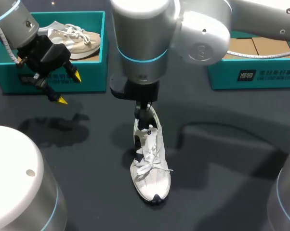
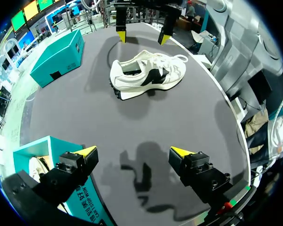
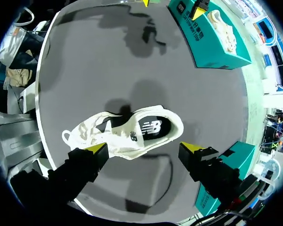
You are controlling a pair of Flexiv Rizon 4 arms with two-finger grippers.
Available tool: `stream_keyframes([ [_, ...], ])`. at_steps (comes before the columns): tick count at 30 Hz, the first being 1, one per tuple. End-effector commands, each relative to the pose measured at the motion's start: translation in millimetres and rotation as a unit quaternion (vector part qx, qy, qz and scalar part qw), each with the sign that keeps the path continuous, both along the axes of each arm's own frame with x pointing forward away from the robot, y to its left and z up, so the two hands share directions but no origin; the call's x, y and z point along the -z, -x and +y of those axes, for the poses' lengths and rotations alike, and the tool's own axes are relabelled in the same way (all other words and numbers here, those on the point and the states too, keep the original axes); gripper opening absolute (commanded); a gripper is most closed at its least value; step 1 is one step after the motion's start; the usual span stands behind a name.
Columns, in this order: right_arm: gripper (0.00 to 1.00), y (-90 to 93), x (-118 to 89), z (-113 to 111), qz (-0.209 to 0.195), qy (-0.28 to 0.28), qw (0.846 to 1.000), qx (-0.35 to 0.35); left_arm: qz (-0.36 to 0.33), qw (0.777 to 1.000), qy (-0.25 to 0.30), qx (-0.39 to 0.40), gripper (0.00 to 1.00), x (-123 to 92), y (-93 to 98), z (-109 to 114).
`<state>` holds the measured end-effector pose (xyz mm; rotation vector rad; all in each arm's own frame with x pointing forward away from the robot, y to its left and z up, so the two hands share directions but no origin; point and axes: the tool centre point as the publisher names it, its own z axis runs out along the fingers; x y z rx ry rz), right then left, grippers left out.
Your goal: Take the shoe out of the shoebox, open the shoe tongue, remove and reinsert the insole, then place the shoe into the shoebox
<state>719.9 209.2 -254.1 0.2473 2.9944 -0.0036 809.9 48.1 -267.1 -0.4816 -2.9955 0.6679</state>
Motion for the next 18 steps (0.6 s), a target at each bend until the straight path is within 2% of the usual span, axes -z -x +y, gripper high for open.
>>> stream_keyframes([
  [1,1.0,-12.0,2.0,-5.6,-0.005,-0.02,1.0,-0.015,0.0,1.0,-0.001,0.0,1.0,-0.6,0.6,0.3],
  [9,1.0,-42.1,23.9,2.9,-0.001,-0.015,0.999,-0.031,0.0,1.0,-0.001,0.0,1.0,-0.6,0.6,0.3],
  [18,1.0,-58.5,56.7,3.5,-0.003,-0.017,0.999,-0.042,0.0,1.0,-0.001,0.0,1.0,-0.6,0.6,0.3],
])
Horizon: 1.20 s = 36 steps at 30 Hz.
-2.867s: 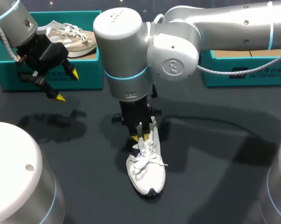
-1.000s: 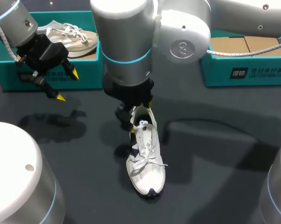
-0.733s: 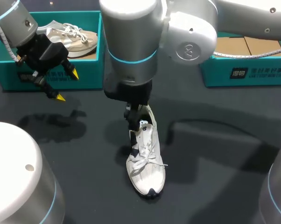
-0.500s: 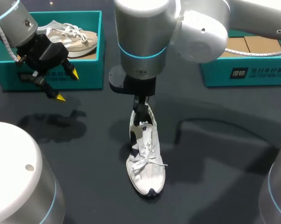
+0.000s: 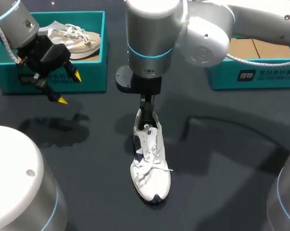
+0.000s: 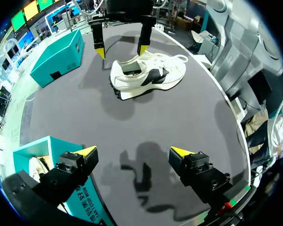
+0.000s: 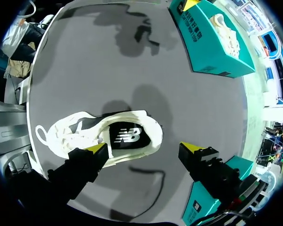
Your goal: Take the shoe out of the shoebox, open the shoe tongue, remove and reinsert the insole, then place the shoe into the shoebox
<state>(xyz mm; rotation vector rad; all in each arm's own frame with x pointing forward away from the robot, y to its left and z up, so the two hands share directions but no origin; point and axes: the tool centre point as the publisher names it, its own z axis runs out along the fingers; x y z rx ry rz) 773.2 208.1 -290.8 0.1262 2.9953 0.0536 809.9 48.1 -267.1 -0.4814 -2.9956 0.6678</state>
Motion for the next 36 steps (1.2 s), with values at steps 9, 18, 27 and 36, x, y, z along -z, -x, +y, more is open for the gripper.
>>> stream_keyframes([
  [9,1.0,-14.5,47.5,0.9,0.012,-0.003,1.0,-0.003,0.0,1.0,-0.001,0.0,1.0,-0.6,0.6,0.3],
  [18,1.0,-24.6,71.1,1.9,0.023,0.001,1.0,0.001,0.0,1.0,-0.001,0.0,1.0,-0.6,0.6,0.3],
  [27,0.48,-30.9,86.9,0.9,0.039,0.004,0.999,0.008,0.0,1.0,-0.001,0.0,1.0,-0.6,0.6,0.3],
  [36,0.0,-23.4,84.2,0.2,0.032,0.009,0.999,0.016,0.0,1.0,-0.001,0.0,1.0,-0.6,0.6,0.3],
])
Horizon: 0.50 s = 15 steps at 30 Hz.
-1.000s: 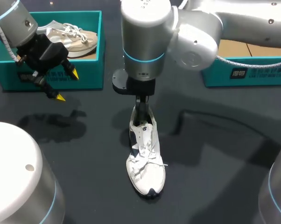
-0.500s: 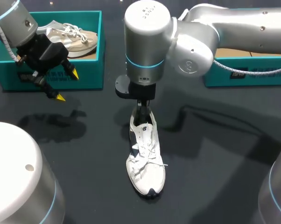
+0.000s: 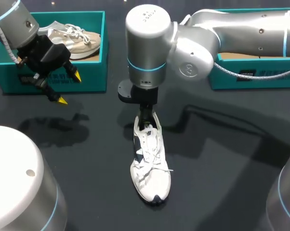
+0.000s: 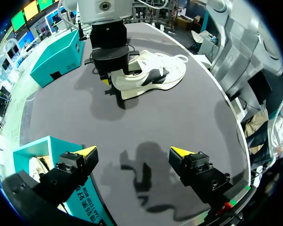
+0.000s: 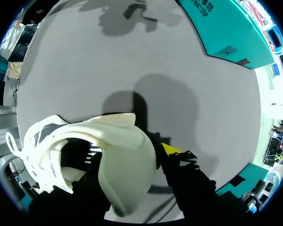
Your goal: Take the shoe out of the shoebox, open the shoe tongue, remove and reinsert the insole, then place the shoe into the shoebox
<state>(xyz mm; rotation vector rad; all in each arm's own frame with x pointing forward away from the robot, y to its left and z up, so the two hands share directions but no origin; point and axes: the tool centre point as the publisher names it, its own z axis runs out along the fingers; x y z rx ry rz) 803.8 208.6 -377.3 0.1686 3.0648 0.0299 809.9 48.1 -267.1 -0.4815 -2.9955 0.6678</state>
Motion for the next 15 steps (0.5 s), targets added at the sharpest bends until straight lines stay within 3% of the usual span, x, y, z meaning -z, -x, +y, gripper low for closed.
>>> stream_keyframes([
  [1,0.0,8.4,-3.6,-0.9,-0.006,0.003,1.0,0.005,0.0,1.0,-0.001,0.0,1.0,-0.6,0.6,0.3],
  [9,0.0,15.1,-21.7,-6.4,-0.018,0.013,1.0,0.016,0.0,1.0,-0.001,0.0,1.0,-0.6,0.6,0.3],
  [15,0.0,13.5,-59.5,-22.1,-0.031,0.022,0.999,0.023,0.0,1.0,-0.001,0.0,1.0,-0.6,0.6,0.3],
])
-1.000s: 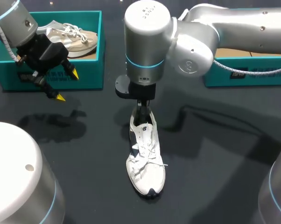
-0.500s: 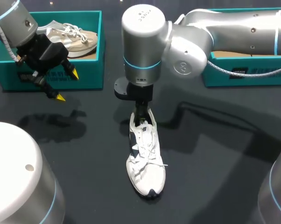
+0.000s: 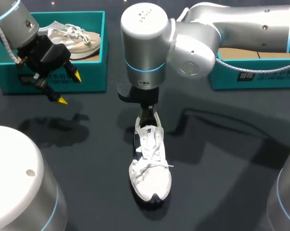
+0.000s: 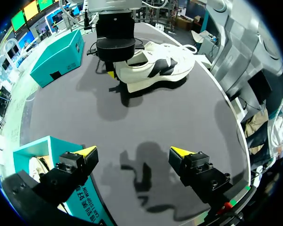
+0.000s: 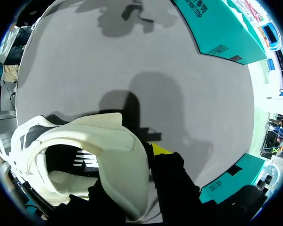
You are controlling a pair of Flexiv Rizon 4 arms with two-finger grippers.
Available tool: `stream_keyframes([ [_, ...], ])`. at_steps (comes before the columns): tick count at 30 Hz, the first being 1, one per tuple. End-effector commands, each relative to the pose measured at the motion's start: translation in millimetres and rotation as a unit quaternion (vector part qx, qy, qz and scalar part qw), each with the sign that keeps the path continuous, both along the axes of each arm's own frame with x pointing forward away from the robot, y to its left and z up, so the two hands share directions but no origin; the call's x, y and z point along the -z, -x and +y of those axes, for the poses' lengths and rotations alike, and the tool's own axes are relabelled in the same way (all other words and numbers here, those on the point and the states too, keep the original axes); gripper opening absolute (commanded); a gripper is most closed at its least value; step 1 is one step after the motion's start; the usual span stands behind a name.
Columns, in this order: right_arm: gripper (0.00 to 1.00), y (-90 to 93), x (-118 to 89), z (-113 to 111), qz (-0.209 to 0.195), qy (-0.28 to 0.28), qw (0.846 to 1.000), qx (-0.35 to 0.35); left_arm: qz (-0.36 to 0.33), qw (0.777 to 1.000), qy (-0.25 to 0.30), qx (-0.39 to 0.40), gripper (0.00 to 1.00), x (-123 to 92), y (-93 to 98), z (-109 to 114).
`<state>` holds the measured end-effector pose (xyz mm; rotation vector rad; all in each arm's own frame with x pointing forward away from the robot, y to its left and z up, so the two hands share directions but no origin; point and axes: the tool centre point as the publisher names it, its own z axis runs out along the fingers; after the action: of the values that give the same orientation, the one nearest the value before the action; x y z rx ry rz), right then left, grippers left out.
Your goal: Take the shoe out of the shoebox, open the shoe tongue, remove and reinsert the insole, then place the shoe into the shoebox
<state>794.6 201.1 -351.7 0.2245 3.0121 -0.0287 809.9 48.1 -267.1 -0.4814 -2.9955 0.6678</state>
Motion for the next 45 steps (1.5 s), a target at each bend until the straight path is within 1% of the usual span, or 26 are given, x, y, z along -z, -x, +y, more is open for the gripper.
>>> stream_keyframes([
  [1,0.0,3.8,-42.4,-18.0,-0.01,0.004,1.0,0.003,0.0,1.0,-0.001,0.0,1.0,-0.6,0.6,0.3],
  [5,0.0,-1.6,-74.8,-32.0,-0.013,0.008,1.0,0.001,0.0,1.0,-0.001,0.0,1.0,-0.6,0.6,0.3],
  [9,0.0,-12.6,-108.1,-48.8,-0.014,0.013,1.0,0.001,0.0,1.0,-0.001,0.0,1.0,-0.6,0.6,0.3],
  [13,0.0,-26.8,-140.8,-64.4,-0.038,0.023,0.999,0.008,0.0,1.0,-0.001,0.0,1.0,-0.6,0.6,0.3],
  [15,0.0,-37.4,-155.2,-74.5,-0.044,0.01,0.999,-0.01,0.0,1.0,-0.001,0.0,1.0,-0.6,0.6,0.3],
  [32,0.0,-37.4,-155.2,-74.5,-0.044,0.01,0.999,-0.01,0.0,1.0,-0.001,0.0,1.0,-0.6,0.6,0.3],
  [34,0.0,-52.4,-165.2,-81.3,-0.049,0.013,0.999,-0.01,0.0,1.0,-0.001,0.0,1.0,-0.6,0.6,0.3],
  [39,0.0,-89.0,-191.5,-108.2,-0.063,0.02,0.998,-0.004,0.0,1.0,-0.001,0.0,1.0,-0.6,0.6,0.3],
  [40,0.0,-98.2,-195.8,-115.0,-0.063,0.034,0.997,0.005,0.0,1.0,-0.001,0.0,1.0,-0.6,0.6,0.3],
  [43,0.0,-125.0,-206.0,-132.1,-0.064,0.056,0.996,0.012,0.0,1.0,-0.001,0.0,1.0,-0.6,0.6,0.3],
  [44,0.0,-134.2,-209.1,-138.5,-0.063,0.065,0.996,0.003,0.0,1.0,-0.001,0.0,1.0,-0.6,0.6,0.3],
  [45,0.0,-144.0,-212.9,-146.4,-0.066,0.069,0.995,0.013,0.0,1.0,-0.001,0.0,1.0,-0.6,0.6,0.3],
])
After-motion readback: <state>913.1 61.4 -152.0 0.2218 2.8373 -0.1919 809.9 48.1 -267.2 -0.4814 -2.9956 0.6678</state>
